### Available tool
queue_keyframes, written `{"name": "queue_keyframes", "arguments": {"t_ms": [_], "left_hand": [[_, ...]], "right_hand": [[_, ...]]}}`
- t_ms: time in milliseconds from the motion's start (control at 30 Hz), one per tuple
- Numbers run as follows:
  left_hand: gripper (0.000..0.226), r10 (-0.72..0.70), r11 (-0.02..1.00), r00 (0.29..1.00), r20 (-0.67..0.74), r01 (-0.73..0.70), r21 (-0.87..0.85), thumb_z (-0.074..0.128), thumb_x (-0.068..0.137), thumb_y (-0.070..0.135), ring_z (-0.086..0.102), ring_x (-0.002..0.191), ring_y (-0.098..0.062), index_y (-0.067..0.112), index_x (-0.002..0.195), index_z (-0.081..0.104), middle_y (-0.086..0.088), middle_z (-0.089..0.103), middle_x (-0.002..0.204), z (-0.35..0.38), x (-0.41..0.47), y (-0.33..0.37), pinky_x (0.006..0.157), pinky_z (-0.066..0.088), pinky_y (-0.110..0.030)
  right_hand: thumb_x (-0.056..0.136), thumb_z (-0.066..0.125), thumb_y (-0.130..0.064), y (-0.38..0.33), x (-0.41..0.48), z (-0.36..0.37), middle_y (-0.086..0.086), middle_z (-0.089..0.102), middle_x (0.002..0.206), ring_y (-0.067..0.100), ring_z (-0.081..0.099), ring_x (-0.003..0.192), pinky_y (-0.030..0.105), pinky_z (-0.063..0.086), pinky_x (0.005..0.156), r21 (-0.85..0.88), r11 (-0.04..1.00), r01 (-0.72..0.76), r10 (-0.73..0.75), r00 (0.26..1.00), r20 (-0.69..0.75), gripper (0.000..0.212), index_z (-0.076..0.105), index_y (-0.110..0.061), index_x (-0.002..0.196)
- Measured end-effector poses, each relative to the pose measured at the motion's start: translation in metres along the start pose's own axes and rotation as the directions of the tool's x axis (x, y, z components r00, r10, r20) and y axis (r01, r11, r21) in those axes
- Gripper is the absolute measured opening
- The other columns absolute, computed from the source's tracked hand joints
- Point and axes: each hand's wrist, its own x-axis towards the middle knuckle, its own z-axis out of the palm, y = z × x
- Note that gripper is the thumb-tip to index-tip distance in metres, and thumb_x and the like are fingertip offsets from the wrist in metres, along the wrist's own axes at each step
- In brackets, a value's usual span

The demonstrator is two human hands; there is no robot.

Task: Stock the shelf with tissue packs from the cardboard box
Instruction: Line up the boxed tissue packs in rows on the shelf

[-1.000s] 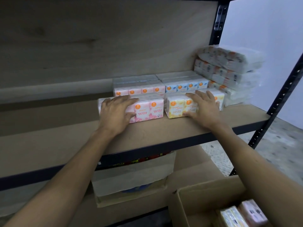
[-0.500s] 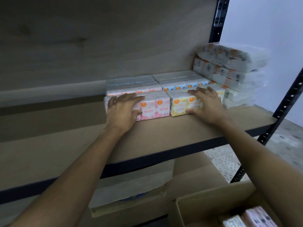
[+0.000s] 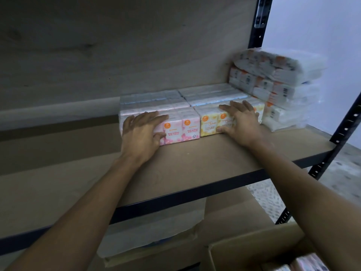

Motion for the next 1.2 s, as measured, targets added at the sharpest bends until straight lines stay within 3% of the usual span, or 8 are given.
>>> {"name": "queue_keyframes", "arguments": {"t_ms": [533,1000,1200], "left_hand": [[0.048,-0.054,0.997,0.995,-0.083,0.058,0.047,0.071,0.078,0.03,0.051,0.127,-0.019,0.034,0.125,0.063,0.003,0.058,0.136,0.015,0.007,0.009,0.11,0.025,-0.044],[0.052,-0.042,0.999,0.998,0.052,0.042,0.003,0.064,0.086,0.039,0.039,0.138,-0.021,0.036,0.136,0.052,0.002,0.047,0.147,-0.001,0.005,0.008,0.116,0.018,-0.044],[0.055,-0.045,0.999,0.989,0.138,0.042,0.023,0.058,0.091,0.038,0.028,0.144,-0.022,0.034,0.143,0.043,0.0,0.037,0.154,-0.008,0.004,0.011,0.12,0.009,-0.047]], "right_hand": [[0.072,0.076,-0.048,0.0,0.003,-0.006,0.002,0.029,0.156,0.03,0.008,0.147,0.067,0.011,0.112,-0.002,1.0,-0.011,0.011,0.998,0.06,0.08,0.039,-0.039,0.143],[0.078,0.067,-0.056,-0.005,-0.006,-0.01,-0.001,0.015,0.16,0.027,-0.001,0.149,0.065,0.009,0.114,-0.11,0.994,-0.014,0.025,0.995,0.1,0.08,0.026,-0.044,0.146],[0.085,0.064,-0.05,-0.008,-0.012,-0.018,-0.001,0.01,0.162,0.022,-0.002,0.149,0.062,0.007,0.116,-0.1,0.995,0.005,0.005,0.995,0.095,0.077,0.022,-0.04,0.149]]}}
